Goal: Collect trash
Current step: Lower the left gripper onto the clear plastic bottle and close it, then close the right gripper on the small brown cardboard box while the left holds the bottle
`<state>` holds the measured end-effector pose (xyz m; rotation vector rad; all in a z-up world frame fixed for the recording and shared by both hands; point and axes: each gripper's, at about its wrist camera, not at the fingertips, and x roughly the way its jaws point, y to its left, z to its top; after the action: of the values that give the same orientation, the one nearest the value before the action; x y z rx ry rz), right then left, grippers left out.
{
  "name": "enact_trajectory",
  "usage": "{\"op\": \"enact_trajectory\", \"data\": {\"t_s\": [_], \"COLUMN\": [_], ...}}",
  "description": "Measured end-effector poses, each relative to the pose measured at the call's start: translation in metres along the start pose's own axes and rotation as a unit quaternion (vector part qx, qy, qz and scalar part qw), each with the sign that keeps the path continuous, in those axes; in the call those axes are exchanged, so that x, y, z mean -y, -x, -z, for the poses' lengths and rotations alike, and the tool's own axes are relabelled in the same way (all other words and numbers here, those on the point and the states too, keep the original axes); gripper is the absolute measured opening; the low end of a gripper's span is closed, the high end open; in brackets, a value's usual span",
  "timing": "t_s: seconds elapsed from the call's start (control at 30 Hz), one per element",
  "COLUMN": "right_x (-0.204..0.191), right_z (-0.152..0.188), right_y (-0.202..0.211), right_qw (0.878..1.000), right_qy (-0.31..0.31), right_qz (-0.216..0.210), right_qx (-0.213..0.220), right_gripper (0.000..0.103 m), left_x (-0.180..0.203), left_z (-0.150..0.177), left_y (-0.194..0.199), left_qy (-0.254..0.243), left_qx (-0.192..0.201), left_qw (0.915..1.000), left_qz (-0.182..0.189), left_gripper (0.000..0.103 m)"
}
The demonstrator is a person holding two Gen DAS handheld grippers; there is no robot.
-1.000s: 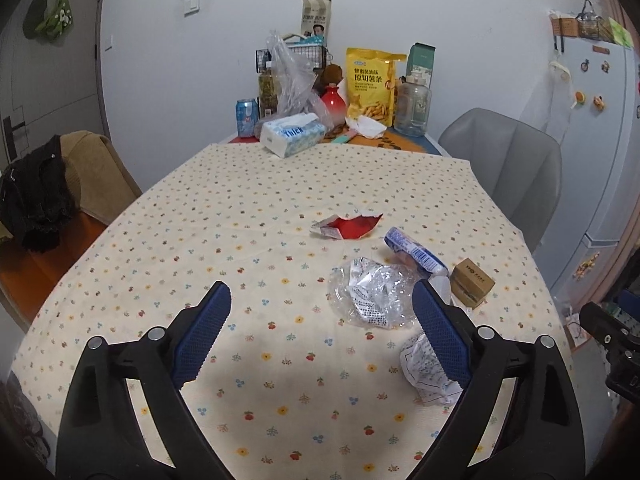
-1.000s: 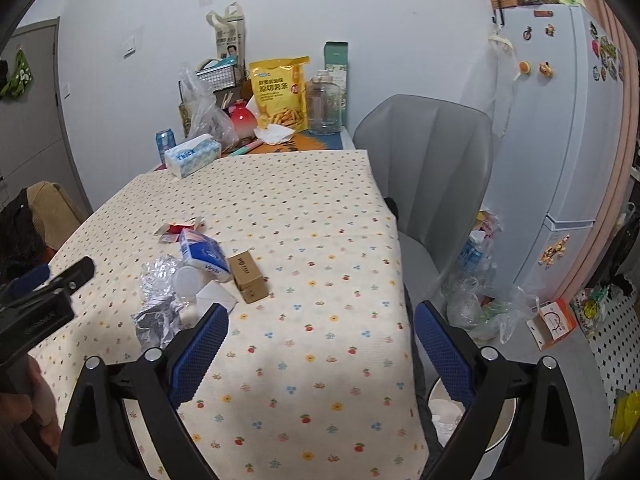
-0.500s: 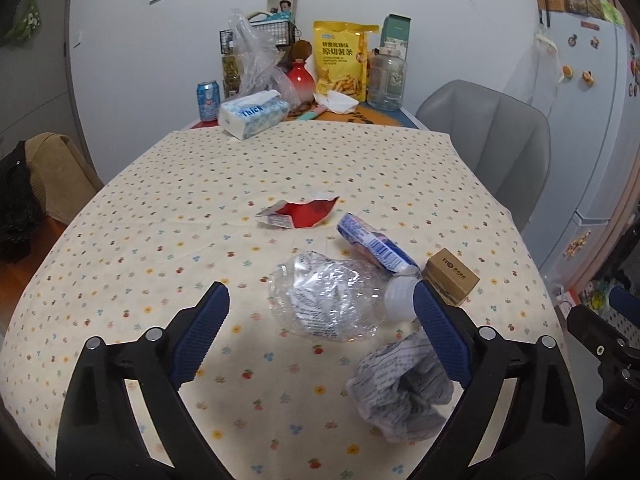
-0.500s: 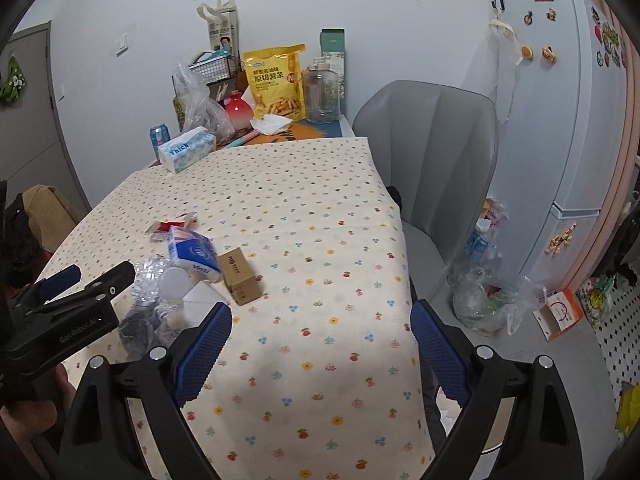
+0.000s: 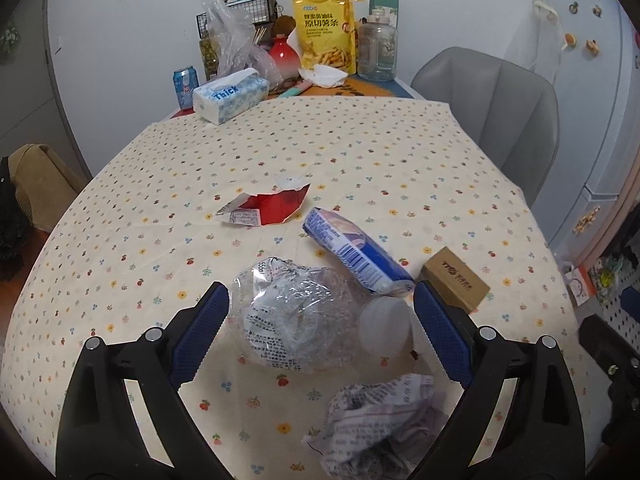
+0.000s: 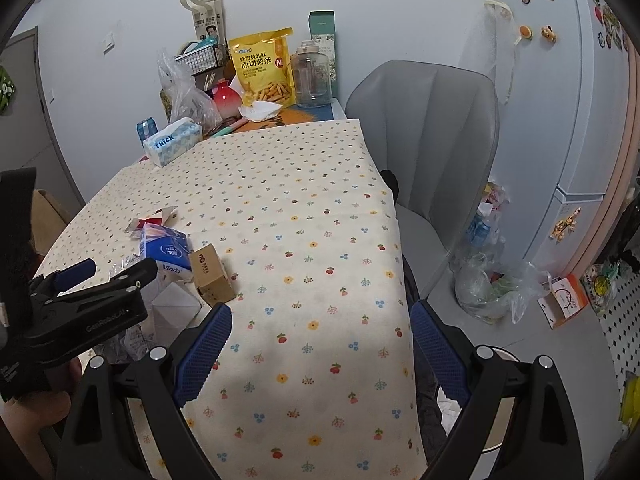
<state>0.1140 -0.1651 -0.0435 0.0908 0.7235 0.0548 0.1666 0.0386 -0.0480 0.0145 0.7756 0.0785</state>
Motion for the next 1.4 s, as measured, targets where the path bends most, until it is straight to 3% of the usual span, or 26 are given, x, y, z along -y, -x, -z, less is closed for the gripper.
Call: {"op": "enact_trajectory", "data": {"t_s": [0.53,0.87,1.13,1.23,1.3,1.4], "right_x": [-0.027,-0.028,-0.029,-0.036,-0.041,-0.049], "right_z": [0.0,0.004,0.004,0.007,0.009,0.011], "right_y": [0.002,0.002,-0.001,-0.002,0.0,0.002], "right_qw": [1.0,1.0,1.0,0.999,0.999,0.999], "right_qy": [0.019,0.018,0.02,0.027,0.032,0.039], "right_qz": [-0.018,-0.018,-0.018,-0.023,-0.028,-0.035], "right_qx": [0.003,-0.002,-0.006,-0.008,-0.009,-0.009], "right_gripper": [0.089,0.089,0.089,0.089,0.089,0.089], "left_x": [-0.056,-0.047,-0.073,-0.08,-0.083,-0.082], "left_z": [0.017,0.016,0.024,0.03,0.034,0.038], "left_y": [0.007,-0.005,0.005,0.01,0.007,0.004], "left_qy": [0.049,0.06,0.094,0.097,0.098,0.101], "left_qx": [-0.01,-0.018,-0.014,-0.012,-0.024,-0.036], "left_qw": [0.9985,0.9978,0.995,0.9945,0.9944,0.9941], "left_qz": [-0.023,-0.025,-0.033,-0.037,-0.031,-0.014], "left_gripper": [0.093,0.093,0.092,0.075,0.052,0.041]}}
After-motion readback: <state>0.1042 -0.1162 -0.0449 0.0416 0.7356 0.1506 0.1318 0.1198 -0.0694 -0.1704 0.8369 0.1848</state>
